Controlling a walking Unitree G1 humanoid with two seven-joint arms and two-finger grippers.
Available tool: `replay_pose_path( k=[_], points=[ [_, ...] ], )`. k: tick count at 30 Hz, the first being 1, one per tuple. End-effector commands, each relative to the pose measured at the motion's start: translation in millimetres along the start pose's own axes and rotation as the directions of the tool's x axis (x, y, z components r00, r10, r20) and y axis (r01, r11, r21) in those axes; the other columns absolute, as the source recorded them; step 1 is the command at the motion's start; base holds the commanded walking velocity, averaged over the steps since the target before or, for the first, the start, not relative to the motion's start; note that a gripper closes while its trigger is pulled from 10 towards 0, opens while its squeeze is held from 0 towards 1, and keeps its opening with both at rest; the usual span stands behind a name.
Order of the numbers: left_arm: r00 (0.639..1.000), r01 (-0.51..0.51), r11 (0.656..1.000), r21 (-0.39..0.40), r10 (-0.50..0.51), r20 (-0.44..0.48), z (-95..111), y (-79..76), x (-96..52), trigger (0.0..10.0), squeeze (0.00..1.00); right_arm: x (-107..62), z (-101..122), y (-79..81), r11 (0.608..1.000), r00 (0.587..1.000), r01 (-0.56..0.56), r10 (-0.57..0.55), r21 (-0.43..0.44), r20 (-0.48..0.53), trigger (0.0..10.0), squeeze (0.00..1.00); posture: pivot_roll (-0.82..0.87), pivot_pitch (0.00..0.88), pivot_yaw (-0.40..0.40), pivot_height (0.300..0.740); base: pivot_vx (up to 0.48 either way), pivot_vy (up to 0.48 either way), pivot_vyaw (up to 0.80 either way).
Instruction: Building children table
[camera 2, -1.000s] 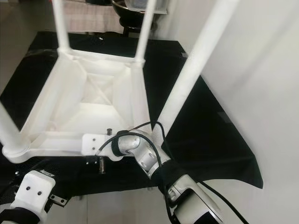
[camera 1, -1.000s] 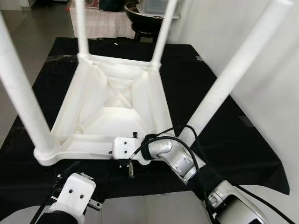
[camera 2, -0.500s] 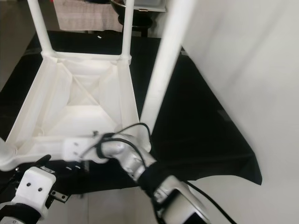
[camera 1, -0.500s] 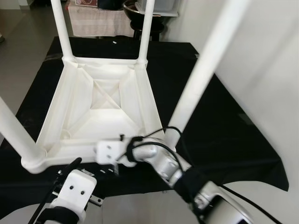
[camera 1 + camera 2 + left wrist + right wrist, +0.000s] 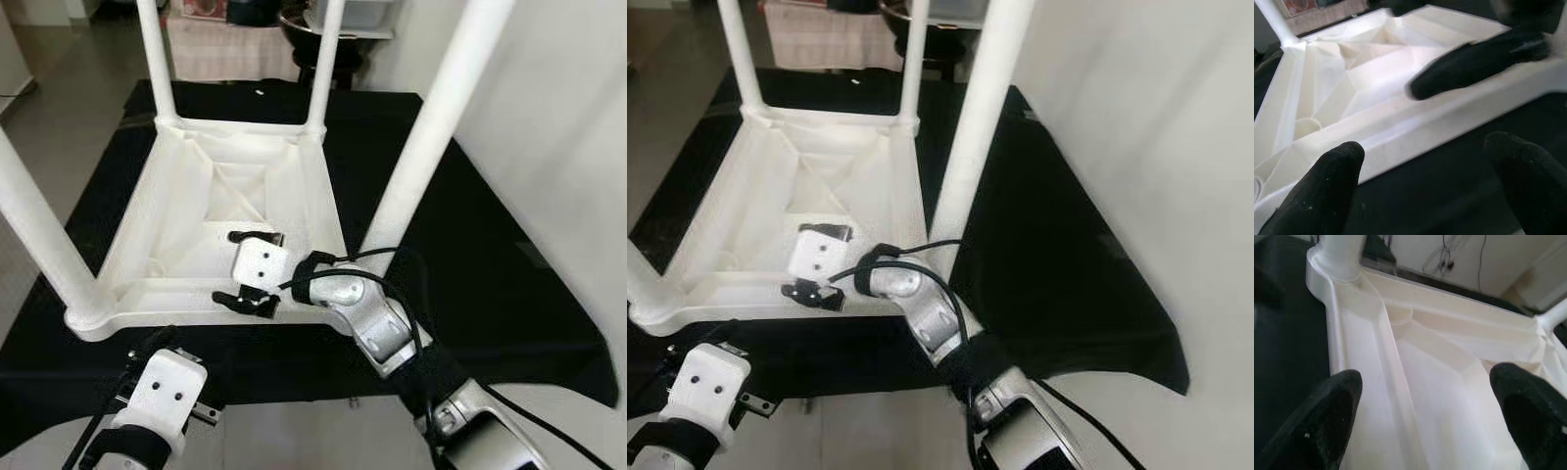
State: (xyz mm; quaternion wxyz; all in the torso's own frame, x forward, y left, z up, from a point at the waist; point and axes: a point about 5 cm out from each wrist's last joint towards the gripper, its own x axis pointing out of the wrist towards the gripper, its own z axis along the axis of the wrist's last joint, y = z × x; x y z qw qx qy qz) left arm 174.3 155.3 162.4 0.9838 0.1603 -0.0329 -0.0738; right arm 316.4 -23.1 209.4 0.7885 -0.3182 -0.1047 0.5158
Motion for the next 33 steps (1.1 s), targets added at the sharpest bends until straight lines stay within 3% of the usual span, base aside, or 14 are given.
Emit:
replay_pose_path(
  k=[1,2,3,5,6,9,13,14,17,19,26,33],
  points=[
    [1.000,0.004,1.000,-0.009,-0.004,-0.021,-5,-2.8,-0.4,10.0,0.00,-10.0,3,-4.9,0.999,1.000,0.006,-0.007,0.037,0.026,10.0,0.63,0.06,0.129,-0.117,0.740,0.000,0.000,0.00],
    [1.000,0.005,1.000,-0.013,-0.006,-0.016,-5,-3.4,1.7,10.0,0.00,-23.1,2,-6.8,0.996,0.998,0.033,-0.036,0.084,0.044,10.0,0.00,0.06,0.129,-0.117,0.740,0.000,0.000,0.00],
    [1.000,0.005,1.000,-0.013,-0.006,-0.016,-5,-3.4,1.7,10.0,0.00,-23.1,2,-6.8,0.996,0.998,0.033,-0.036,0.084,0.044,10.0,0.00,0.06,0.129,-0.117,0.740,0.000,0.000,0.00],
    [1.000,0.001,0.999,-0.036,-0.002,-0.014,-6,-6.0,7.0,10.0,0.00,-47.9,1,1.5,0.959,0.987,0.080,-0.114,0.272,0.110,10.0,0.00,0.04,0.112,-0.107,0.740,0.000,0.000,0.00],
    [1.000,-0.007,0.999,-0.043,0.006,-0.016,-8,-6.6,9.2,10.0,0.00,-54.9,0,8.0,0.944,0.982,0.093,-0.139,0.316,0.126,10.0,0.00,0.04,0.109,-0.103,0.740,0.000,0.000,0.00],
    [1.000,-0.019,0.999,-0.042,0.018,-0.023,-10,-7.4,11.9,10.0,0.00,-66.7,-2,18.2,0.924,0.962,0.143,-0.214,0.355,0.168,10.0,0.00,0.04,0.104,-0.098,0.740,0.000,0.000,0.00],
    [0.999,-0.041,0.999,-0.026,0.041,-0.035,-13,-5.2,13.7,10.0,0.00,-74.7,-15,28.0,0.896,0.959,0.188,-0.256,0.401,0.121,10.0,0.00,0.04,0.091,-0.090,0.740,0.000,0.000,0.00],
    [0.997,-0.060,0.998,-0.029,0.058,-0.041,-14,-2.8,14.7,10.0,0.00,-79.6,-24,32.9,0.859,0.957,0.213,-0.280,0.465,0.077,10.0,0.00,0.04,0.085,-0.088,0.740,0.000,0.000,0.00],
    [0.996,-0.072,0.997,-0.031,0.071,-0.048,-15,-1.3,15.3,10.0,0.00,-83.5,-31,36.8,0.828,0.954,0.234,-0.296,0.509,0.042,10.0,0.00,0.04,0.085,-0.088,0.740,0.000,0.000,0.00],
    [0.995,-0.085,0.996,0.007,0.085,-0.056,-18,-0.5,16.9,10.0,0.00,-90.6,-42,47.7,0.760,0.944,0.278,-0.329,0.588,-0.022,10.0,0.00,0.05,0.073,-0.079,0.740,0.000,0.480,0.00],
    [0.995,-0.089,0.996,0.030,0.091,-0.046,-17,-1.2,20.9,10.0,0.00,-91.3,-41,54.2,0.741,0.941,0.282,-0.338,0.609,-0.025,10.0,0.00,0.04,0.060,-0.069,0.740,0.000,0.480,0.00],
    [0.999,-0.023,0.999,0.038,0.021,0.049,1,-18.0,30.3,10.0,0.00,-84.8,-39,54.8,0.770,0.951,0.248,-0.310,0.587,0.005,10.0,0.00,0.05,0.042,-0.067,0.740,0.000,0.069,0.00]
  ],
)
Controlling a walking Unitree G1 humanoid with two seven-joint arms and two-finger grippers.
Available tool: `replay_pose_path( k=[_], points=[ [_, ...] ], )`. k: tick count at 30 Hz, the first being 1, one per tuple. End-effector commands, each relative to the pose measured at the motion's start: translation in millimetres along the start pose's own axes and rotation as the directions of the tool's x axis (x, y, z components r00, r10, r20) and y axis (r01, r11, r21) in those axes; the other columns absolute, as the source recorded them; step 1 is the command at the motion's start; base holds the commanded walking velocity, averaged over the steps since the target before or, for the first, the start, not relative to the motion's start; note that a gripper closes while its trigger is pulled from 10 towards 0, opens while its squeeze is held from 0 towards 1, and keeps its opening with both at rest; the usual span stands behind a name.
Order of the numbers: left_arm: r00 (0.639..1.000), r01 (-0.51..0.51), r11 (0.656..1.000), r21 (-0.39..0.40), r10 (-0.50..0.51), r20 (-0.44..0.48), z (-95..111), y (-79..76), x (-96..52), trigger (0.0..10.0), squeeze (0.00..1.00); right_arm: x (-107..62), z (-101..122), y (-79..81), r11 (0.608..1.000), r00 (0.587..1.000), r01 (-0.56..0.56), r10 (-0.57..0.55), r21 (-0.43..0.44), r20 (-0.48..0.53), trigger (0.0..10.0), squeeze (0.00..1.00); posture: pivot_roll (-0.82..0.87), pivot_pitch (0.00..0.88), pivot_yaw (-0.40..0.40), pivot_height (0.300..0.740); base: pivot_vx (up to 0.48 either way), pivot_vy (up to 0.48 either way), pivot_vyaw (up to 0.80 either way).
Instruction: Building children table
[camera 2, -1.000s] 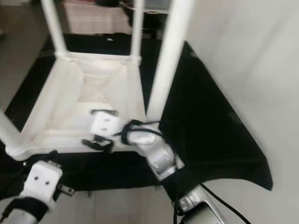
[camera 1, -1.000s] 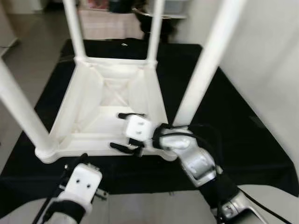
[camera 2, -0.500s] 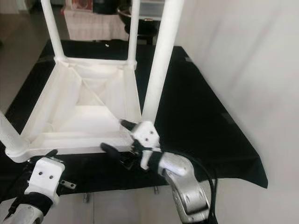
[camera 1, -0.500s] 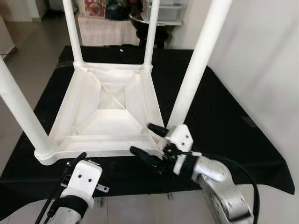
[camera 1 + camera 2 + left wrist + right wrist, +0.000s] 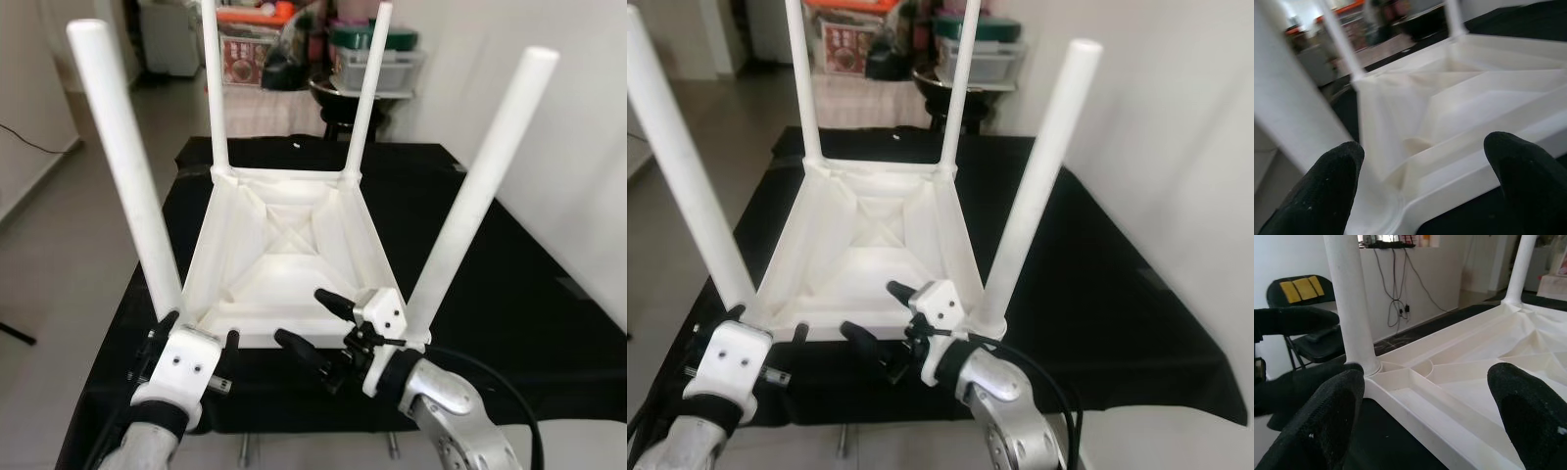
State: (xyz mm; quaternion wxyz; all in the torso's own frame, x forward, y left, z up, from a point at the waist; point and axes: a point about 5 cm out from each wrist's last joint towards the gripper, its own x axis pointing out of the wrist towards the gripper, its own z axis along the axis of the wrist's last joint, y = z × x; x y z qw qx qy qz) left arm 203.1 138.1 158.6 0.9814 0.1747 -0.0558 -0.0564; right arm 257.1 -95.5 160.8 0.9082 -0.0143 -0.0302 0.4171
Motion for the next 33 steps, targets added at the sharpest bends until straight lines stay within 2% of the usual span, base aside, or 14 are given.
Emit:
replay_pose_path(
  k=[1,9,16,19,33],
  points=[
    [1.000,0.024,1.000,0.002,-0.024,0.014,3,-6.1,-0.9,10.0,0.00,-2.2,-2,-2.1,1.000,1.000,0.004,-0.004,-0.008,-0.010,10.0,0.00,0.05,0.040,-0.068,0.740,0.000,0.000,0.00],
    [1.000,0.013,1.000,0.011,-0.013,0.026,7,-10.1,-3.1,10.0,0.00,-1.9,-3,-5.0,1.000,0.999,0.025,-0.026,-0.018,-0.030,10.0,0.00,0.05,0.036,-0.074,0.740,0.000,0.000,0.00],
    [0.992,-0.124,0.992,0.033,0.124,-0.015,1,2.4,-4.3,10.0,0.00,-1.5,-5,-7.3,0.999,0.998,0.036,-0.037,-0.019,-0.044,10.0,0.00,0.04,0.031,-0.078,0.740,0.000,0.000,0.00],
    [0.986,-0.162,0.987,0.011,0.163,-0.047,-5,8.5,-5.9,10.0,0.00,-1.0,-6,-7.3,0.999,0.998,0.034,-0.035,-0.020,-0.049,10.0,0.00,0.04,0.027,-0.080,0.740,0.000,0.000,0.00],
    [0.979,-0.192,0.981,-0.007,0.191,-0.076,-9,10.7,-8.8,10.0,0.00,-0.6,-8,-5.5,1.000,0.998,0.012,-0.013,-0.023,-0.063,10.0,0.00,0.04,0.033,-0.080,0.740,0.000,0.000,0.00]
  ],
)
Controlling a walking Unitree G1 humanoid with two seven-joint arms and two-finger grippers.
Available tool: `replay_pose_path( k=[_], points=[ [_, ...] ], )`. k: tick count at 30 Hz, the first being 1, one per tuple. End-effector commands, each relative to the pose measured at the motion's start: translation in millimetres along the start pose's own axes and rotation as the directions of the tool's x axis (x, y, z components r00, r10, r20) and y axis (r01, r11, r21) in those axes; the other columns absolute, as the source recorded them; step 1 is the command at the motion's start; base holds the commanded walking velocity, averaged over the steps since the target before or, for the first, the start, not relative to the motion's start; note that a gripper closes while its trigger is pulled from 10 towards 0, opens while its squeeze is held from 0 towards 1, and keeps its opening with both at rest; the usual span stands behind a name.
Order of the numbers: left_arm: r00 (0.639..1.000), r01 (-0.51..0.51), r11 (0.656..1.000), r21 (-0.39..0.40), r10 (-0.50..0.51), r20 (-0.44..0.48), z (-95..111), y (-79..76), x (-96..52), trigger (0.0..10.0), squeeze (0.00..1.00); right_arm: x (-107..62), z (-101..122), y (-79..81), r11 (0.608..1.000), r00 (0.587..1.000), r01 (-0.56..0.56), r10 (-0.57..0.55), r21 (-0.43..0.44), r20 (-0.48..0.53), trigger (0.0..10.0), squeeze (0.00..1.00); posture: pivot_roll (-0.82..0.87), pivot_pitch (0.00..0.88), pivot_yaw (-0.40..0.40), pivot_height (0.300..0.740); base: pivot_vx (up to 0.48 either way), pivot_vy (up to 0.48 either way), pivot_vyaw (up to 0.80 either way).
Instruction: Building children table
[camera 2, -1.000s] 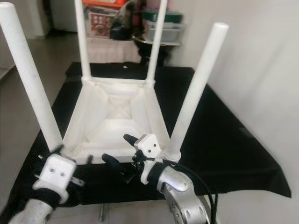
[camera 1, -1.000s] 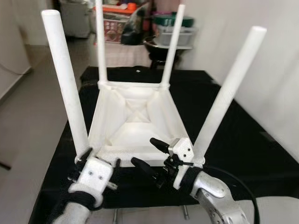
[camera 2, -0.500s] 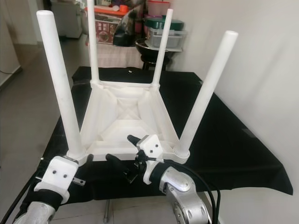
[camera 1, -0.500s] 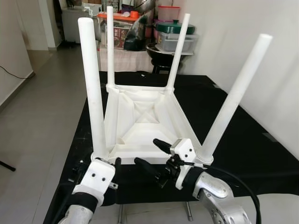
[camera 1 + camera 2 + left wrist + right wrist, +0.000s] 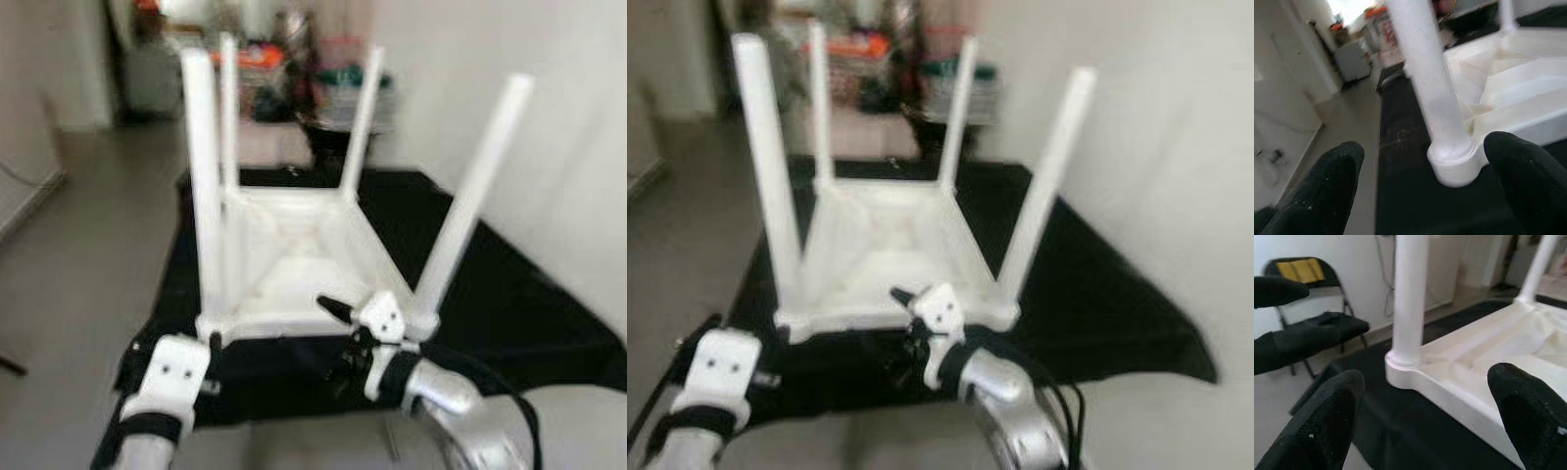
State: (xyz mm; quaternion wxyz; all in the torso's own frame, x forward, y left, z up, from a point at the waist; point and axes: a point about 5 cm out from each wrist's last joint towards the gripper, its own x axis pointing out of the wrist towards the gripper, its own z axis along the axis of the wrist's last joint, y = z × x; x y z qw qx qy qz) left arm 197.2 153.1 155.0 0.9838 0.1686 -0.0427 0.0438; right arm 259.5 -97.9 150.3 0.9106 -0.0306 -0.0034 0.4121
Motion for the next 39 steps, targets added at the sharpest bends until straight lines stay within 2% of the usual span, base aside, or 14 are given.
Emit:
replay_pose_path(
  k=[1,26,39],
  points=[
    [1.000,-0.001,1.000,-0.009,0.001,-0.015,-1,-1.4,-1.0,10.0,0.00,0.0,3,-2.5,1.000,1.000,0.002,-0.002,-0.015,-0.001,10.0,0.00,0.04,0.033,-0.080,0.740,0.000,0.000,0.00],
    [0.999,-0.036,0.999,-0.029,0.035,-0.035,-10,6.8,0.6,10.0,0.00,1.5,0,-3.3,1.000,1.000,-0.005,0.004,-0.020,-0.019,10.0,0.00,0.03,0.035,-0.091,0.740,0.000,0.000,0.00],
    [0.999,-0.051,0.996,-0.080,0.051,-0.005,-10,10.6,13.4,10.0,0.00,3.9,1,-2.9,0.999,1.000,-0.021,0.021,-0.040,-0.020,10.0,0.00,0.01,0.037,-0.089,0.740,0.000,0.000,0.00]
  ],
)
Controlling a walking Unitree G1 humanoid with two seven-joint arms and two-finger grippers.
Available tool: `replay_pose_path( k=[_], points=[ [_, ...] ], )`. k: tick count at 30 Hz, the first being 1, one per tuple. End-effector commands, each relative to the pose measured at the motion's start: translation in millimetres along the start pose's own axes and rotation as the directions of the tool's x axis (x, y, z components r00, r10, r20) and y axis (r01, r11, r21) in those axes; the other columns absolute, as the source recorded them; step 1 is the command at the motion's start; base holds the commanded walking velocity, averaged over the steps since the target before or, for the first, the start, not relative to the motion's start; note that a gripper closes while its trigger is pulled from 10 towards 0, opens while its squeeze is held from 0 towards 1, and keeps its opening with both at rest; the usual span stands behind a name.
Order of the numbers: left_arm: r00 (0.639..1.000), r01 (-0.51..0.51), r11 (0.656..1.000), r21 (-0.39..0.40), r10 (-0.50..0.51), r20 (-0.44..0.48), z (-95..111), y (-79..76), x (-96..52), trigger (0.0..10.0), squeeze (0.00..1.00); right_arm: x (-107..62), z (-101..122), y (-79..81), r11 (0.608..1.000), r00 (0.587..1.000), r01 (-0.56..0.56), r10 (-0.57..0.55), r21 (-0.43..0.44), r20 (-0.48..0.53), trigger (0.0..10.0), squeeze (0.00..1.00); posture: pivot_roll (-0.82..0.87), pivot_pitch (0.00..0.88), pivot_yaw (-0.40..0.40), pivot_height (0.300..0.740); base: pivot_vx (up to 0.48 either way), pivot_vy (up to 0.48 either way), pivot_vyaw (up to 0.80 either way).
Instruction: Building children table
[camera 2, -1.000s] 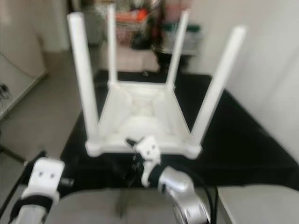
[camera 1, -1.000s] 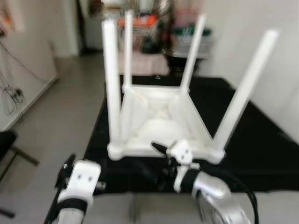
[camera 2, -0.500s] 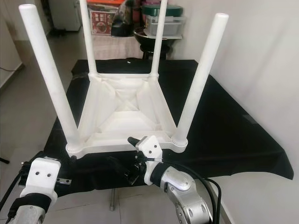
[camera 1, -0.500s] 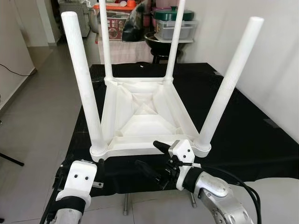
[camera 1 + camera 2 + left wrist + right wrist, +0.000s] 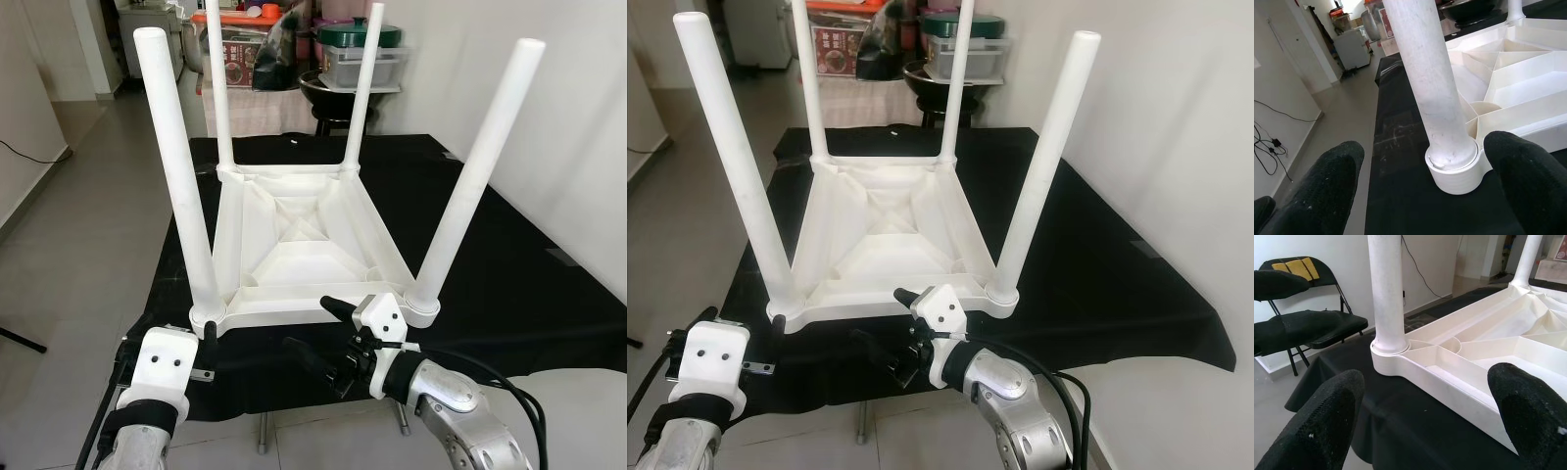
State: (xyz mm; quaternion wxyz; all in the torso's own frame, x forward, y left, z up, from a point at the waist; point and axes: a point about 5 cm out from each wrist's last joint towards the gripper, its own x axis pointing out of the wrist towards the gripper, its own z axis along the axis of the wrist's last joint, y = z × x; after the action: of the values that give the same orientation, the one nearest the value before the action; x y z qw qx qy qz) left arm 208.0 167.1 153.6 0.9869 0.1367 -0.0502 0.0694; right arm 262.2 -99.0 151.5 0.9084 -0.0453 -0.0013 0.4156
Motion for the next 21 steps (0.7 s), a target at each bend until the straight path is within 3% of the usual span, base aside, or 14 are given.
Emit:
replay_pose_path(
  k=[1,14,18,21],
  points=[
    [1.000,0.004,1.000,-0.017,-0.004,-0.006,-3,-1.0,1.8,10.0,0.00,2.9,0,0.0,1.000,1.000,-0.013,0.013,-0.015,-0.004,10.0,0.00,0.01,0.037,-0.089,0.740,0.000,0.000,0.00],
    [0.990,0.138,0.989,-0.050,-0.136,0.039,4,-16.3,3.2,10.0,0.00,4.0,-3,-2.6,1.000,1.000,0.022,-0.021,0.010,-0.010,10.0,0.00,0.01,0.030,-0.079,0.740,0.000,0.000,0.00],
    [0.970,0.237,0.969,-0.072,-0.232,0.069,11,-32.0,-3.6,10.0,0.00,4.9,-4,-5.1,0.999,0.999,0.047,-0.047,0.026,-0.011,10.0,0.00,0.02,0.025,-0.076,0.740,0.293,0.000,0.36],
    [0.966,0.252,0.965,-0.073,-0.247,0.070,11,-34.6,-5.3,10.0,0.00,5.1,-5,-4.9,0.999,0.999,0.042,-0.041,0.023,-0.012,10.0,0.00,0.02,0.025,-0.076,0.740,0.350,0.000,0.00]
  ],
)
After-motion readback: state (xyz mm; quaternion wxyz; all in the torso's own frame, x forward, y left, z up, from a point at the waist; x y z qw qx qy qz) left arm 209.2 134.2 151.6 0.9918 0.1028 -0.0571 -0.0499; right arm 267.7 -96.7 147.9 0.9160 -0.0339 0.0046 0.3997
